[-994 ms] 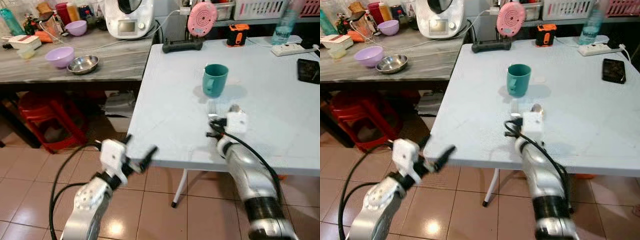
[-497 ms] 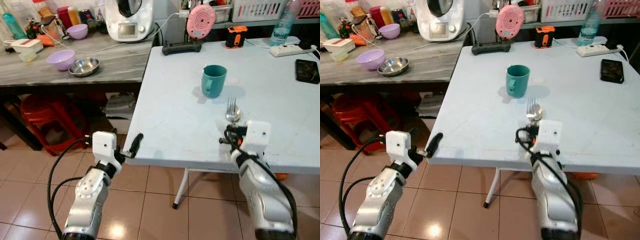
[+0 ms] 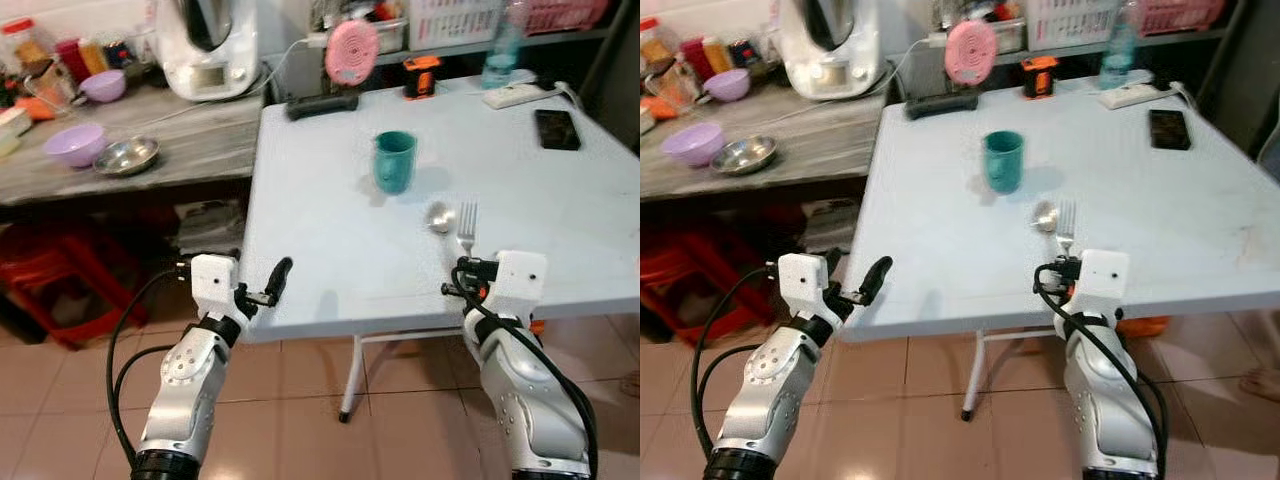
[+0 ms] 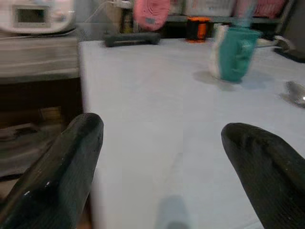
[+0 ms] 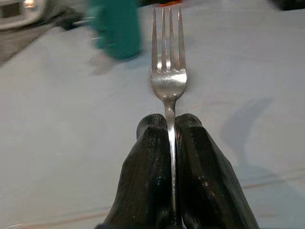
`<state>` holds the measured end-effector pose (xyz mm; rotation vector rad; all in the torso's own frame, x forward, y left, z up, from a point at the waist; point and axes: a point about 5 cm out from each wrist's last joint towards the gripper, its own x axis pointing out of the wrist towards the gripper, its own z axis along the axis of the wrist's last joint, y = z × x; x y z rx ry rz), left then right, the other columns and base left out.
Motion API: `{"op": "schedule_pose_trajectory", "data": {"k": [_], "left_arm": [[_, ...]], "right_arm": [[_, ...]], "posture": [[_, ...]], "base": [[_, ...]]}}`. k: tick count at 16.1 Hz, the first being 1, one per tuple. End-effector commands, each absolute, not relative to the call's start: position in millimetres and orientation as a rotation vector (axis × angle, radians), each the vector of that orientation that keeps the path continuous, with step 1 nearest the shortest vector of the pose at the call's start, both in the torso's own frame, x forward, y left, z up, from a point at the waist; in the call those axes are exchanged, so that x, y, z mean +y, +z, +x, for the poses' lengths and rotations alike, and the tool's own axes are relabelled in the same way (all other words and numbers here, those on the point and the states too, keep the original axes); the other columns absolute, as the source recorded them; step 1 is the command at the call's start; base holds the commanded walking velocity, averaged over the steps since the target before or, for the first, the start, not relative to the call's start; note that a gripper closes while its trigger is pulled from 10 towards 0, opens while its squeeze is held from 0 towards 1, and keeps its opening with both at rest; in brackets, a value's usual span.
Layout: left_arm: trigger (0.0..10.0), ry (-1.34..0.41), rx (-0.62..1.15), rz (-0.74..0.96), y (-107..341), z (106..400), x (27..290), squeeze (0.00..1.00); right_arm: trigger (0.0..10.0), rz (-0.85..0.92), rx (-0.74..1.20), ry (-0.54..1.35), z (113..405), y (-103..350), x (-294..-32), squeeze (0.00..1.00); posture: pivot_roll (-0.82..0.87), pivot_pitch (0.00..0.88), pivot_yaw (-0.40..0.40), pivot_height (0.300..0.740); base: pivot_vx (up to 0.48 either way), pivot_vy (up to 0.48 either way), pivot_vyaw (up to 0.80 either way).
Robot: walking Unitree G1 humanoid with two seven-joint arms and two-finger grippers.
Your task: Setting the table
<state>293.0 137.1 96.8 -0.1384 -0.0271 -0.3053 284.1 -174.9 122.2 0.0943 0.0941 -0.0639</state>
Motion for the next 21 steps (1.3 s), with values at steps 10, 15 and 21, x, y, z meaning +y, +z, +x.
{"op": "schedule_pose_trajectory", "data": {"k": [10, 15, 21], "left_arm": [[10.0, -0.267, -0.019, -0.131, 94.4, 293.9, 147.8, 0.0], [10.0, -0.261, -0.018, -0.138, 94.3, 295.6, 146.3, 0.0], [10.0, -0.264, -0.014, -0.137, 93.7, 294.9, 145.5, 0.0]], "right_arm": [[10.0, 0.128, 0.053, -0.042, 287.5, 130.7, -165.2, 0.0], [10.0, 0.133, 0.05, -0.043, 288.0, 130.9, -166.0, 0.0], [10.0, 0.139, 0.049, -0.044, 287.6, 130.4, -164.6, 0.0]], "posture": [[-0.07, 0.0, 0.145, 0.74], [-0.08, 0.0, 0.145, 0.74], [-0.08, 0.0, 0.146, 0.74]], "base": [[0.0, 0.364, 0.0], [0.0, 0.392, 0.0], [0.0, 0.391, -0.47]]}}
